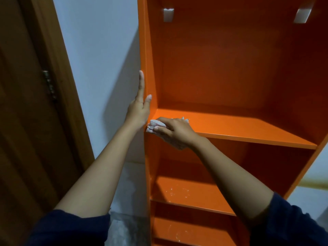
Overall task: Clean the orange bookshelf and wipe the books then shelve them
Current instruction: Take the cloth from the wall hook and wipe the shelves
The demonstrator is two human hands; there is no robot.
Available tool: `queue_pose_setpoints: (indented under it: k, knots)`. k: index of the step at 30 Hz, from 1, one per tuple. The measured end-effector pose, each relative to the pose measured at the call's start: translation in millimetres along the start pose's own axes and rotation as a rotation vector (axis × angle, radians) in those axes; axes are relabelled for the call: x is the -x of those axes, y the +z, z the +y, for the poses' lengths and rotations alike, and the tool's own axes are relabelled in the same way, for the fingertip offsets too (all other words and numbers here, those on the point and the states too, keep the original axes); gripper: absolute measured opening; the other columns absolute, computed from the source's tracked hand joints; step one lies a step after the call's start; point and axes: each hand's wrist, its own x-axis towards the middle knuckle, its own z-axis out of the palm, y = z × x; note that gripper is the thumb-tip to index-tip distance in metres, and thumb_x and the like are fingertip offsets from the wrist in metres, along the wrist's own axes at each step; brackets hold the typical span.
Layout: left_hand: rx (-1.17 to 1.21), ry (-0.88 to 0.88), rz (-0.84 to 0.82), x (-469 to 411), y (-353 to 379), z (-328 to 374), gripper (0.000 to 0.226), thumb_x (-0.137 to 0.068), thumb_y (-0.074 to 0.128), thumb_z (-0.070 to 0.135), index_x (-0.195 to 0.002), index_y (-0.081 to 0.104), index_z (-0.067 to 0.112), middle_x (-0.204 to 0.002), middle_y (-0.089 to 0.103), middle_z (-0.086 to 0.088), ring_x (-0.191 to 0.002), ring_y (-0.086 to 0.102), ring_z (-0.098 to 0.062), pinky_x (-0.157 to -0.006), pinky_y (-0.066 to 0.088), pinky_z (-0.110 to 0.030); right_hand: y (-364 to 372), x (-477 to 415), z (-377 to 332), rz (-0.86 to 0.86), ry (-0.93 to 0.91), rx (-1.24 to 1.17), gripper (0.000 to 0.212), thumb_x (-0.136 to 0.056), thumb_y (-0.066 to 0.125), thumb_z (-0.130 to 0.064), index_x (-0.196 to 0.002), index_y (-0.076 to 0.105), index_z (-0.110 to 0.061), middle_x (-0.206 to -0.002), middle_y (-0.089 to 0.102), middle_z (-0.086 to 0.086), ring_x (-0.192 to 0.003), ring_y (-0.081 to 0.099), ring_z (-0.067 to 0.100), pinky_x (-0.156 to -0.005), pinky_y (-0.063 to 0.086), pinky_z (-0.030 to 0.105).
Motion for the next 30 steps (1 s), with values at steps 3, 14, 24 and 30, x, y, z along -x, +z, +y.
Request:
queue_pose_setpoints:
  k: [3, 14, 24, 30]
  knots:
    - [-0.014, -0.016, -0.027, 1, -2, 2, 0.066, -0.101, 0.036, 0.026, -0.143, -0.013, 0.04, -0.101, 0.052, -0.002, -0.061, 0.056, -0.031, -0.06, 0.043, -0.032, -1, 2, -1, -0.07, -0.043, -0.13, 0.018, -0.096, 0.051, -0.039, -0.092, 0.057, -0.022, -0.078, 0.059, -0.004, -0.078, 0.051, 0.013, -0.072, 0.03, 0.034]
    - [-0.001, -0.002, -0.087, -1, -7, -3, 0.068, -0.101, 0.035, 0.028, -0.134, -0.021, 0.049, -0.118, 0.057, -0.021, -0.067, 0.058, -0.034, -0.062, 0.049, -0.037, -28, -11, 32, 0.226, -0.012, -0.256, 0.026, -0.09, 0.051, -0.033, -0.114, 0.061, -0.035, -0.106, 0.069, -0.017, -0.101, 0.062, 0.0, -0.086, 0.051, 0.037]
    - [0.056, -0.014, -0.066, -3, -1, -8, 0.07, -0.101, 0.033, 0.033, -0.126, -0.024, 0.064, -0.131, 0.052, -0.015, -0.076, 0.064, -0.036, -0.07, 0.056, -0.051, 1, -49, 47, 0.129, 0.127, -0.016, 0.038, -0.095, 0.051, -0.035, -0.133, 0.052, -0.031, -0.13, 0.061, 0.002, -0.119, 0.055, 0.028, -0.087, 0.049, 0.04]
    - [0.065, -0.029, -0.028, 2, 5, -1, 0.067, -0.102, 0.03, 0.033, -0.126, -0.024, 0.065, -0.143, 0.04, -0.015, -0.093, 0.059, -0.027, -0.085, 0.054, -0.051, 2, -62, 44, -0.067, 0.006, -0.046, 0.027, -0.097, 0.046, -0.029, -0.119, 0.056, -0.016, -0.111, 0.065, 0.013, -0.097, 0.058, 0.031, -0.071, 0.039, 0.035]
